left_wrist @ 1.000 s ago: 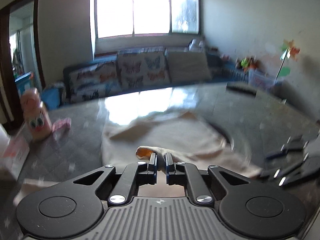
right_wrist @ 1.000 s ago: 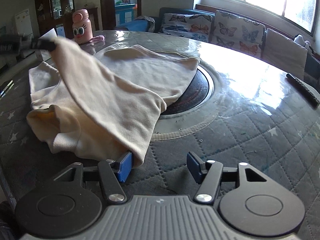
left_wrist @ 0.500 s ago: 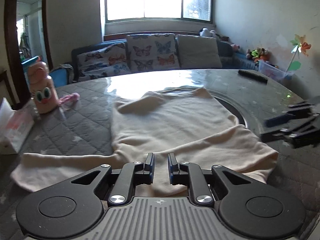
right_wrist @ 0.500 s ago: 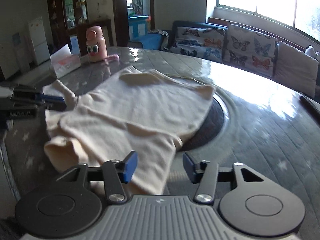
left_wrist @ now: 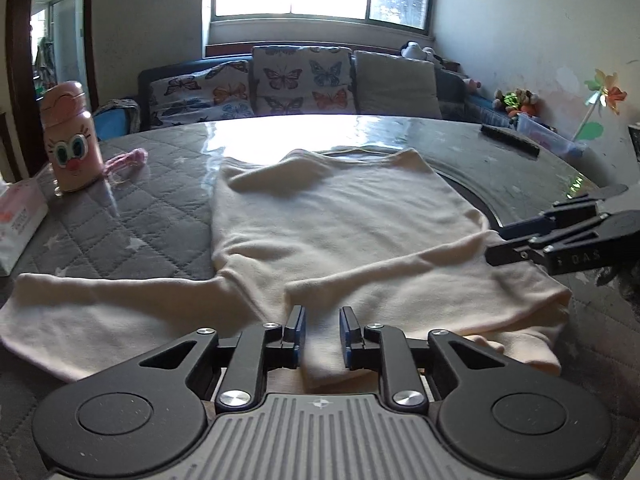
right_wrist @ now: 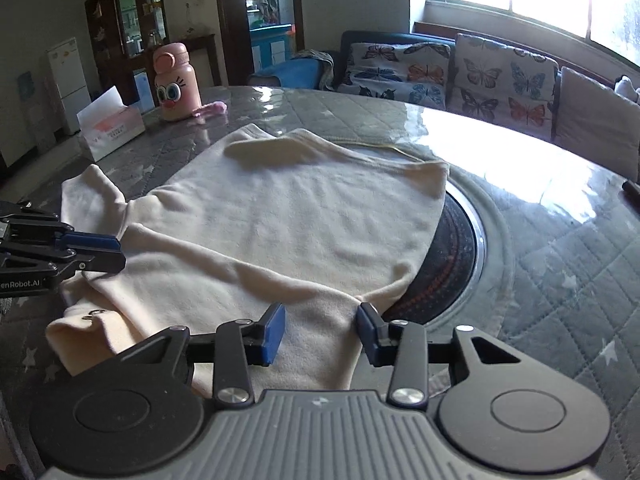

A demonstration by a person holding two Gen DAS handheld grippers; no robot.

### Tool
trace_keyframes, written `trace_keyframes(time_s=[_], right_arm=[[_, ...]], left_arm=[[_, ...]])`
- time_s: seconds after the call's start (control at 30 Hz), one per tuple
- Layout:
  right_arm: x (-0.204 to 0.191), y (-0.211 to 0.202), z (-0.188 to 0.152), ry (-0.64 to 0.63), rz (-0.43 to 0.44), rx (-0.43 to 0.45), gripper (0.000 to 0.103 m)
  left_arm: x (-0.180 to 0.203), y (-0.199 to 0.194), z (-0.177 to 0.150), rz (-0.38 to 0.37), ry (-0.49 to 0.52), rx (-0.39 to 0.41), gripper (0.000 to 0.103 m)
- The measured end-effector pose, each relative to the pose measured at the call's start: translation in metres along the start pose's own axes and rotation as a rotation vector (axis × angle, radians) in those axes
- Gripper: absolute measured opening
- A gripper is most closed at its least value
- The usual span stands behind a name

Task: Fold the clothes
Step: 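Grasp the folded sleeve edge with the left gripper and straighten it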

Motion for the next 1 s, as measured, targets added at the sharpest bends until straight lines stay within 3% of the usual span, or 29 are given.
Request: trace_keyframes(time_s=[0.13, 0.27, 0.4, 0.57, 0.8, 1.0], right_arm=[[-0.002, 0.006, -0.002, -0.019, -0.02, -0.007, 0.041], [-0.006, 0.001, 0.001, -0.033, -0.022, 0.009, 0.042], [-0.012, 0.0, 0.003, -0.043, -0.007, 0.014, 0.042], [-0.018, 0.003, 0.003, -0.052, 0.001, 0.013, 0.049], [-0.017, 0.003, 0.002, -0.036, 0.025, 0.017, 0.055], [-0.018, 0.007, -0.001, -0.042, 0.053, 0.018, 0.059]], left_arm=[[-0.016, -0.005, 0.002, 0.042, -0.036, 0.009, 0.021], [-0.044, -0.014, 0.008, 0.122, -0.078, 0.039, 0.033], [-0.073, -0.017, 0.012, 0.188, -0.135, 0.04, 0.033], [-0.08, -0.012, 0.029, 0.208, -0.132, 0.047, 0.034], [-0.073, 0.042, 0.084, 0.202, -0.085, 0.037, 0.045], [-0.082, 0.107, 0.118, 0.223, -0.077, 0.0, 0.047]])
Point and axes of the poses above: each gripper's, at about its wrist camera, not at the fingertips, and y roughly the way its jaws point, x to its right, z to its top, the point moved 7 cm from there along y, roughly the way its jaws point, and after that the axes turned 2 degrees about -y, right-handed, at the moved point
